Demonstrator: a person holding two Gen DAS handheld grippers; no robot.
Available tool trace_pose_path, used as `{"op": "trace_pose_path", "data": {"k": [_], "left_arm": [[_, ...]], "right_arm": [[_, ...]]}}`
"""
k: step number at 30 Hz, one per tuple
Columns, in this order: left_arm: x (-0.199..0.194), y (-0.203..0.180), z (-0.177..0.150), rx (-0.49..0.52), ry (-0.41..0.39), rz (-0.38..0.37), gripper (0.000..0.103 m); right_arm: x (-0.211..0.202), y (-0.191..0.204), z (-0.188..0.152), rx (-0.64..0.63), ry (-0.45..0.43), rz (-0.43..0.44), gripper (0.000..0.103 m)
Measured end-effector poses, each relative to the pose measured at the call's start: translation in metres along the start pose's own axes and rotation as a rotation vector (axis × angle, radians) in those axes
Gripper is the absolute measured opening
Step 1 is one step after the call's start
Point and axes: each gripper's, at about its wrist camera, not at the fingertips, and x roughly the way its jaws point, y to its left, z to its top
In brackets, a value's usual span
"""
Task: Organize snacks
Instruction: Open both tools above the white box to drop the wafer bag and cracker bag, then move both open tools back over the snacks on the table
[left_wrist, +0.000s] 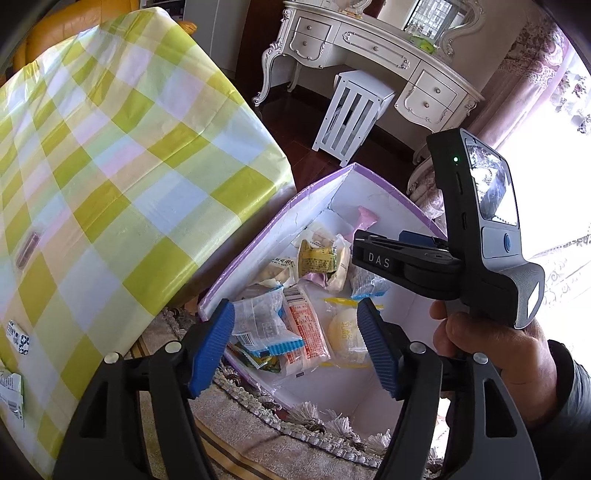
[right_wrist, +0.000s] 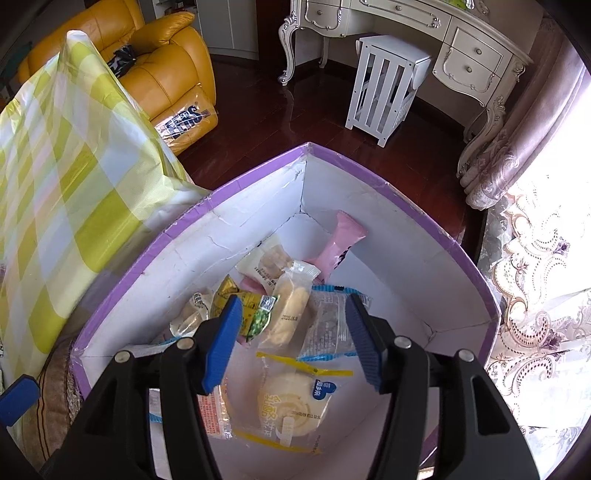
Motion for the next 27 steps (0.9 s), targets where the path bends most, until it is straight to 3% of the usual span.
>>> {"op": "trace_pose_path", "data": {"k": [10,27], "left_arm": [[-0.024,0.026,-0.001,-0.059,-0.068,0.034,0.069],[-0.076,0.109,-0.014,-0.26,-0.197,0.089,0.069]], "right_arm": [[-0.026,0.03,0.0,-0.053,-0.042,0.04,0.064],[-0.06,0.094,-0.006,-0.176,-0.078,0.114,0.069]]}}
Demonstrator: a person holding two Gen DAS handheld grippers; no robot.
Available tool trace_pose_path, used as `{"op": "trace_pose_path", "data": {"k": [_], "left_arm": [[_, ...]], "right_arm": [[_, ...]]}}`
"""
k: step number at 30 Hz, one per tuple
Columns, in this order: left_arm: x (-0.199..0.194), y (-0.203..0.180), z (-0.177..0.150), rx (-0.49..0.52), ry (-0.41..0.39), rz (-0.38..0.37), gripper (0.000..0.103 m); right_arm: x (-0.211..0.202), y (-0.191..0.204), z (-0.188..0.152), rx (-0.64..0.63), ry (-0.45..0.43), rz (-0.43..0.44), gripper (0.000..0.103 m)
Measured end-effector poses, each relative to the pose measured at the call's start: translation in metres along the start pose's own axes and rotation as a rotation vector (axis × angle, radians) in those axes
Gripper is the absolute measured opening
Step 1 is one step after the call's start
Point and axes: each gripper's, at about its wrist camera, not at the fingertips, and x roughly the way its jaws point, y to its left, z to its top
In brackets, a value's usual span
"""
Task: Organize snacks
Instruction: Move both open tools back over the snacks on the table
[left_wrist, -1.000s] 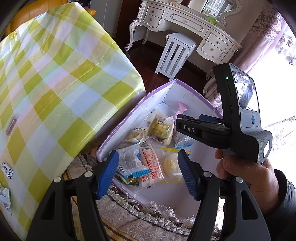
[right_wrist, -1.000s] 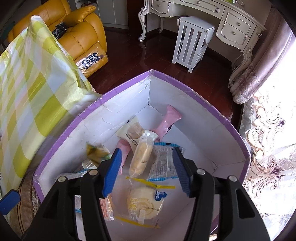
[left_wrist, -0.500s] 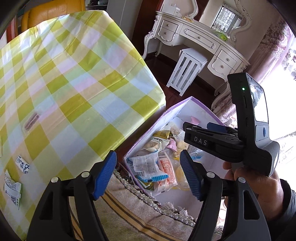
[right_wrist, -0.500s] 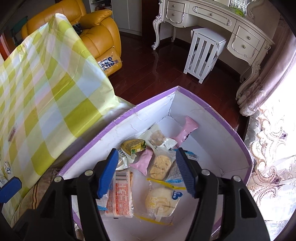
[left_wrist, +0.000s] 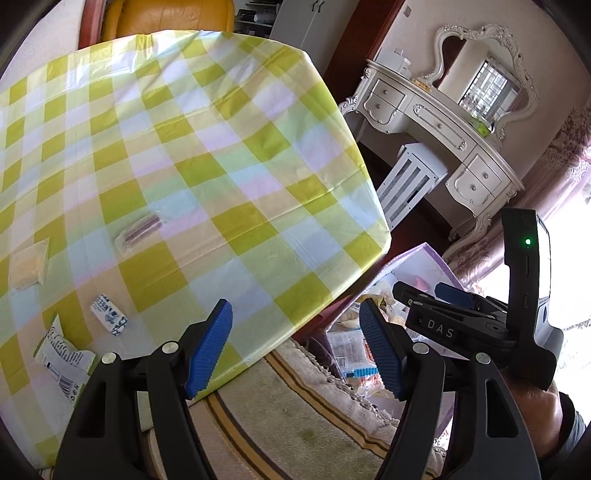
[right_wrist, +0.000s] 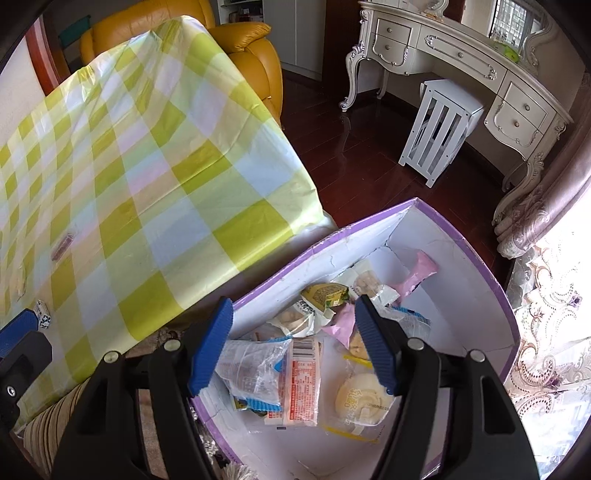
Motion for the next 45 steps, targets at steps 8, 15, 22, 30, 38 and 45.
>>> {"op": "trace_pose_path", "data": {"k": [8,15,22,30,38,45], "left_arm": [[-0.017,0.037,0.0,-0.082,-0.04,0.031,0.069],[-0.023,0.055,-0.004,-0.114,-0.054,0.051,0.069],[-0.025,0.067,-0.007,-0.137,-0.058,0.071,0.069],[-0.032,0.094,-0.013,-0.221,-0.074,0.067,0.069],[-0.038,0.119,-0.019,-0.284,-0.086,0.098,0.069],[-0.047,0.149,-0.028,-0.363,-0.102,0.121,0.069]], "right_arm": [[-0.006,0.03,-0.002,-0.052,-0.003,0.032,0.069],[-0.007,0.054,-0.004,-0.098,-0.001,0.055,0.069],[-0.008,0.079,-0.006,-0.161,-0.006,0.071,0.069],[-0.009,0.098,-0.007,-0.197,-0.007,0.12,0.069],[-0.008,0.119,-0.007,-0.238,0.002,0.168,0.069],[-0.01,0.143,-0.009,-0.294,0.003,0.209,0.069]]}}
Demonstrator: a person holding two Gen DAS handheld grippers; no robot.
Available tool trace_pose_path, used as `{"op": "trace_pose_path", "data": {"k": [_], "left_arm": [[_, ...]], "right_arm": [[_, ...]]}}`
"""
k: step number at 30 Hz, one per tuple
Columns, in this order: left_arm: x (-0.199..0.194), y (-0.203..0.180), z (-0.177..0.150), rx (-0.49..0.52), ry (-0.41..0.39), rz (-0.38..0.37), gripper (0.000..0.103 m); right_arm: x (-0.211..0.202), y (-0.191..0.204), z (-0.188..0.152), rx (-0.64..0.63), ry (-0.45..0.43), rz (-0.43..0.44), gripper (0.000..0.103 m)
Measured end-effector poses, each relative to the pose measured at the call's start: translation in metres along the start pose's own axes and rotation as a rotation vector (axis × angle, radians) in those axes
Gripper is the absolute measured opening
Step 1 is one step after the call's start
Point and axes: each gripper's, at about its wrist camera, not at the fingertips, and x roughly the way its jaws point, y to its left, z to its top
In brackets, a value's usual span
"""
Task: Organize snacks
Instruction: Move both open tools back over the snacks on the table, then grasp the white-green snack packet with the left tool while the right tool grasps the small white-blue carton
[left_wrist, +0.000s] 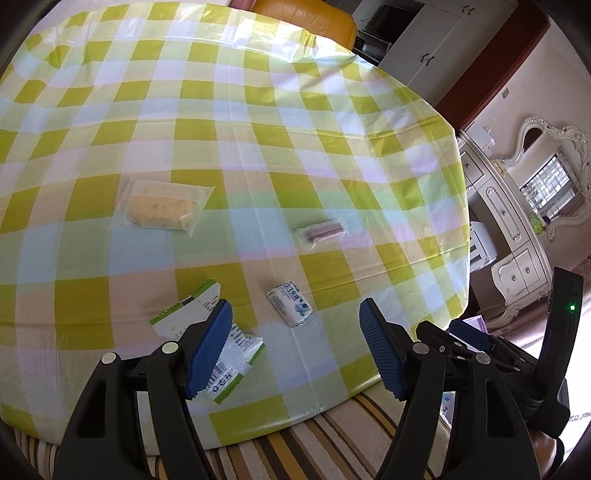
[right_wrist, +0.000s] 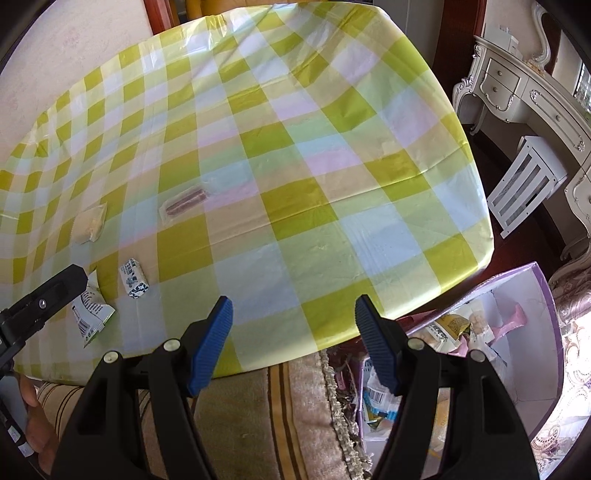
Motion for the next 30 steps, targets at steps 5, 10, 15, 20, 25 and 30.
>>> {"op": "trace_pose_path", "data": {"k": [5,10,15,20,25,30], "left_arm": [[-0.003,0.022,0.0,-0.047,-0.003,0.01,0.069],[-0.004,0.041,-0.002,-0.085,0.006,0.032,0.069],[-0.007,0.058,-0.002,-0.119,0.005,0.063,0.068],[-0.007,0.062,-0.005,-0.109,0.021,0.082,0.068],[-0.012,0.065,-0.012,-0.109,0.026,0.101,0.068],[-0.016,0.068,-0.017,-0.114,0.036,0.105,0.068]], "right_arm": [[0.002,0.019,0.003,-0.072,-0.009,0.018,0.069],[0.008,0.036,0.006,-0.128,-0.001,0.057,0.069],[0.013,0.058,0.008,-0.209,0.002,0.093,0.069],[0.018,0.089,0.007,-0.33,0.006,0.139,0.069],[0.029,0.116,0.006,-0.429,0.023,0.176,0.069],[0.043,0.128,0.009,-0.458,0.05,0.194,0.067]]}}
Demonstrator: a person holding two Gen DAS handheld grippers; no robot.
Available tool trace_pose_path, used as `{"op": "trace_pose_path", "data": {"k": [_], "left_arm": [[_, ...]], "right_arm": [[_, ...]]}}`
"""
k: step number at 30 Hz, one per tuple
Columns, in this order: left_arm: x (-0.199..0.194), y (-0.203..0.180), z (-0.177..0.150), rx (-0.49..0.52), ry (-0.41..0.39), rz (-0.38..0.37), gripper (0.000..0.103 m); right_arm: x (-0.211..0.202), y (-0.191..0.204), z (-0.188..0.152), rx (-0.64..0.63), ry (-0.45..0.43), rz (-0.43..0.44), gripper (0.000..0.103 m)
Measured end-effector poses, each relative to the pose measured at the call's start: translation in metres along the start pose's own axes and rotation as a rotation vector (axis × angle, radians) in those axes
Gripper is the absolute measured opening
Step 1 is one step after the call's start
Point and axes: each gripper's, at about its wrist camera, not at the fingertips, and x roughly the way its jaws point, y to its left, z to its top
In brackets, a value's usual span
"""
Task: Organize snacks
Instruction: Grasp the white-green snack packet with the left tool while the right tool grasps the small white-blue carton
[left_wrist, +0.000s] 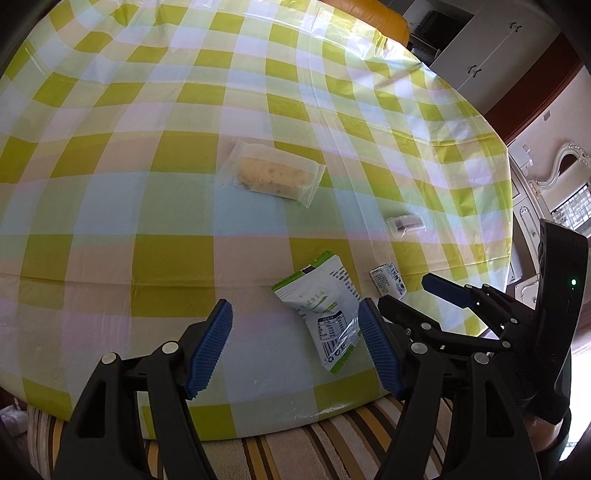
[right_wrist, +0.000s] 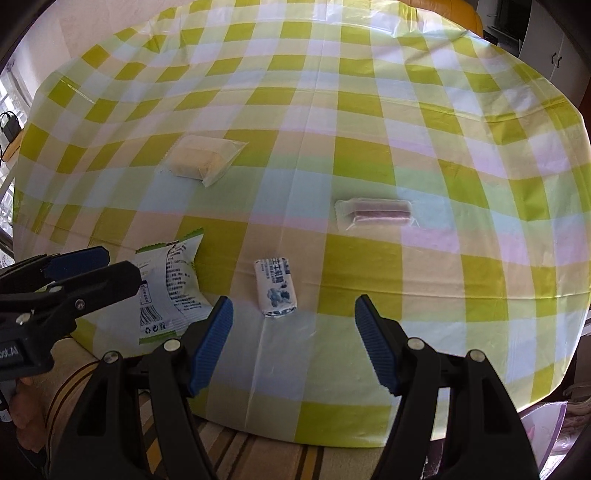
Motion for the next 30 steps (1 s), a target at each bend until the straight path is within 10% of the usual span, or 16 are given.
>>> {"op": "trace_pose_path", "data": {"k": [13,26,30], "left_arm": [[0.011,-0.018,-0.001,0.035,0.045,-0.032,0.066],[0.034,-0.035,0.006,-0.016,0.079,0.056,0.06],[0.039,-0.043,0.008,0.03,0.072,0.157,0.041]], "right_arm": [[0.011,-0.002,0.006,-0.003,0.005,0.042,0.021],[-0.018,-0.045,-0.007,0.106,-0.068,0.005,0.02],[-0.028,-0.067,-0.02,0.157,-0.082,-0.008,0.02]]}}
